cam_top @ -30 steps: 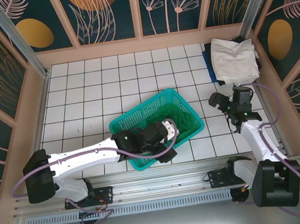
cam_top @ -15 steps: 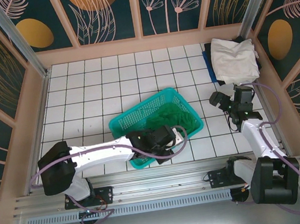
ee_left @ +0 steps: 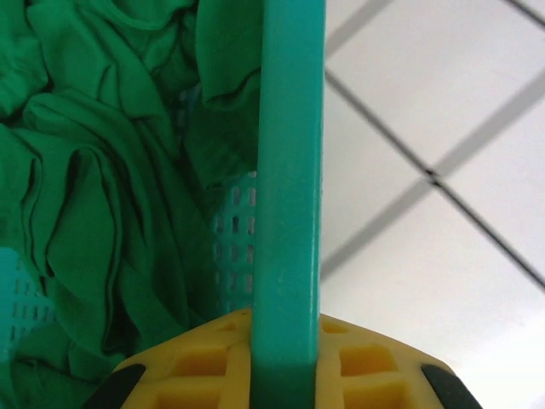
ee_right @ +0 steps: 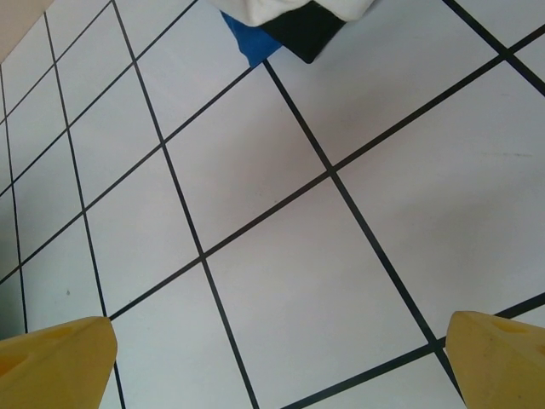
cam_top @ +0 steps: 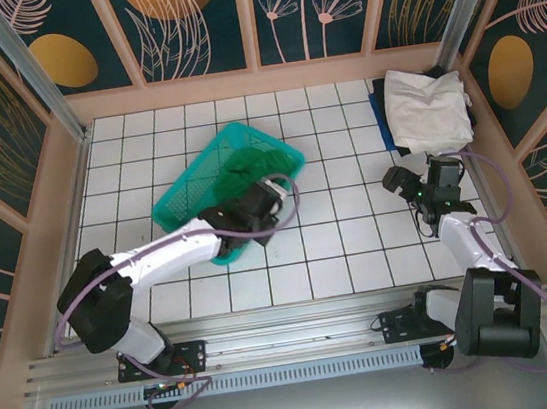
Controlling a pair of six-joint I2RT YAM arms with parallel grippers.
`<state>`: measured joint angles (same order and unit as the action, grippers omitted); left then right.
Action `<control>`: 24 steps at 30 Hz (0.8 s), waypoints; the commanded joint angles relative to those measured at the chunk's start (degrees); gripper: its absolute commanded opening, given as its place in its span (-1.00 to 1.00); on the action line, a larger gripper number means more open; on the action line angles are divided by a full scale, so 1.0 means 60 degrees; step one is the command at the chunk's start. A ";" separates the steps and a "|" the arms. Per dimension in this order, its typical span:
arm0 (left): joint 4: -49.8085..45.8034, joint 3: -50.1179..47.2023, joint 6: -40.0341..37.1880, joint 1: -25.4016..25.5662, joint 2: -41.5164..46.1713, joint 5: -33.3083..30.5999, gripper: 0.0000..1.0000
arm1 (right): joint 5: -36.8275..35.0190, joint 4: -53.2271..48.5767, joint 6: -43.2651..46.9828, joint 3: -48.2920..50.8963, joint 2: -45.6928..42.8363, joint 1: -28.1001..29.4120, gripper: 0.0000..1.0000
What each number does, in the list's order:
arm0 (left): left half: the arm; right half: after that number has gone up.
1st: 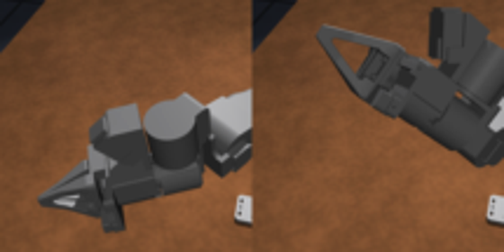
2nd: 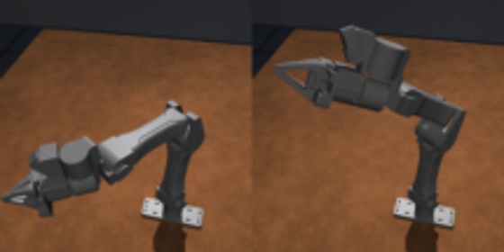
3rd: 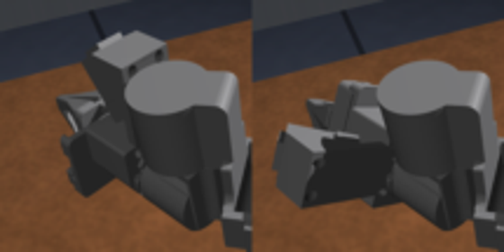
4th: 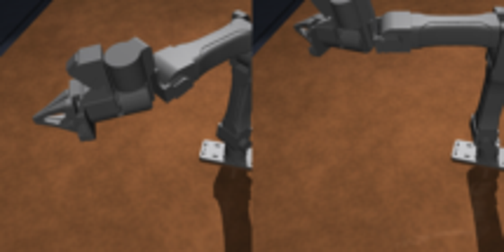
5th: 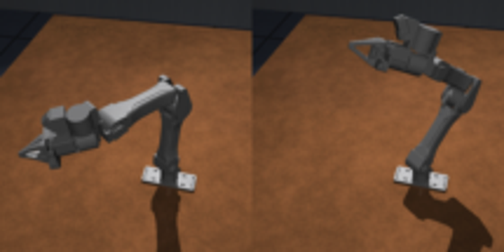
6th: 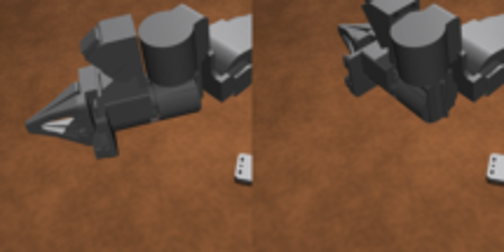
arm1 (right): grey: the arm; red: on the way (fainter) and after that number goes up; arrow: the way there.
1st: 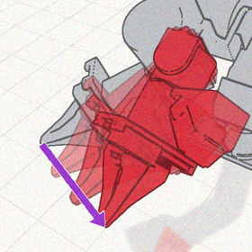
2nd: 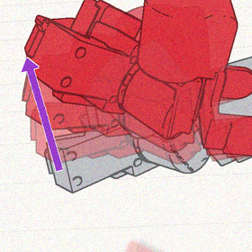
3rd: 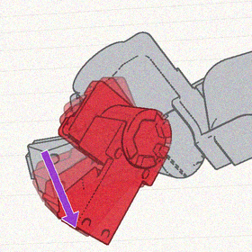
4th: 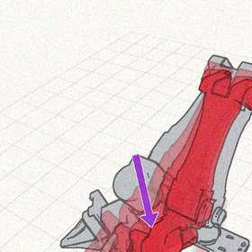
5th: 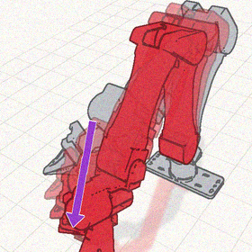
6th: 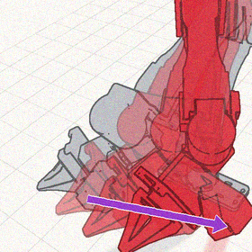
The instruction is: Fold and stack the t-shirts
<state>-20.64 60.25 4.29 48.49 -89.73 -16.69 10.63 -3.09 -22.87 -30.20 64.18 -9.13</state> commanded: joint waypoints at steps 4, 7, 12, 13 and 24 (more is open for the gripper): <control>0.1185 0.1101 -0.0621 -0.2810 -0.0464 -0.1230 -1.00 | 0.0390 0.0742 0.0099 0.0111 0.0581 -0.0250 0.98; 0.1603 0.1631 -0.0934 -0.4190 -0.0974 -0.1136 -1.00 | 0.0523 0.0933 0.0106 0.0040 0.0970 -0.0310 0.98; 0.1644 0.2751 -0.1399 -0.5629 -0.2111 -0.0956 -1.00 | 0.0688 0.1088 0.0092 -0.0121 0.1467 -0.0366 0.98; 0.1695 0.2885 -0.1526 -0.5778 -0.2274 -0.0923 -1.00 | 0.0689 0.1105 0.0092 -0.0159 0.1543 -0.0363 0.98; 0.1508 0.4313 -0.2648 -0.7187 -0.3812 -0.0998 -1.00 | 0.0748 0.0891 0.0004 -0.0600 0.1900 -0.0365 0.98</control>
<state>-14.33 82.43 -9.08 7.09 -111.68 -21.52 14.68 1.69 -22.87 -31.70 75.18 -10.90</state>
